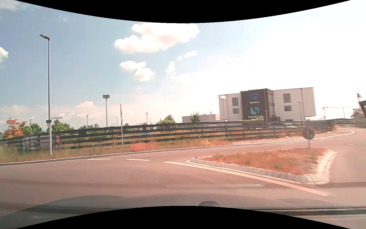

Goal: Follow the waypoints while adhering to traffic rules and regulations

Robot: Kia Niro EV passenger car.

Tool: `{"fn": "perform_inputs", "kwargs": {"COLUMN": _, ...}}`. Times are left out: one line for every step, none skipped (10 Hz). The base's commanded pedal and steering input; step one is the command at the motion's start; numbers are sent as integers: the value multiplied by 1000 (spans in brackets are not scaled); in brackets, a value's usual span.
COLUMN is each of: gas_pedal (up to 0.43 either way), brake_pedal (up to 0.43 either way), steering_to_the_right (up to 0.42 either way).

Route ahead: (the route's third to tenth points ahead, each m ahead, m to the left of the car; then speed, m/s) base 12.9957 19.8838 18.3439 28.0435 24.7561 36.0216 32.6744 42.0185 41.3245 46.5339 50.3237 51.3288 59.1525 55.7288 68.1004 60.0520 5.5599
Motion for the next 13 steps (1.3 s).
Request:
{"fn": "perform_inputs", "kwargs": {"gas_pedal": 59, "brake_pedal": 0, "steering_to_the_right": -449}}
{"fn": "perform_inputs", "kwargs": {"gas_pedal": 59, "brake_pedal": 0, "steering_to_the_right": -462}}
{"fn": "perform_inputs", "kwargs": {"gas_pedal": 67, "brake_pedal": 0, "steering_to_the_right": -477}}
{"fn": "perform_inputs", "kwargs": {"gas_pedal": 98, "brake_pedal": 0, "steering_to_the_right": -483}}
{"fn": "perform_inputs", "kwargs": {"gas_pedal": 130, "brake_pedal": 0, "steering_to_the_right": -483}}
{"fn": "perform_inputs", "kwargs": {"gas_pedal": 138, "brake_pedal": 0, "steering_to_the_right": -483}}
{"fn": "perform_inputs", "kwargs": {"gas_pedal": 157, "brake_pedal": 0, "steering_to_the_right": -483}}
{"fn": "perform_inputs", "kwargs": {"gas_pedal": 177, "brake_pedal": 0, "steering_to_the_right": -482}}
{"fn": "perform_inputs", "kwargs": {"gas_pedal": 177, "brake_pedal": 0, "steering_to_the_right": -481}}
{"fn": "perform_inputs", "kwargs": {"gas_pedal": 177, "brake_pedal": 0, "steering_to_the_right": -478}}
{"fn": "perform_inputs", "kwargs": {"gas_pedal": 189, "brake_pedal": 0, "steering_to_the_right": -475}}
{"fn": "perform_inputs", "kwargs": {"gas_pedal": 189, "brake_pedal": 0, "steering_to_the_right": -468}}
{"fn": "perform_inputs", "kwargs": {"gas_pedal": 189, "brake_pedal": 0, "steering_to_the_right": -458}}
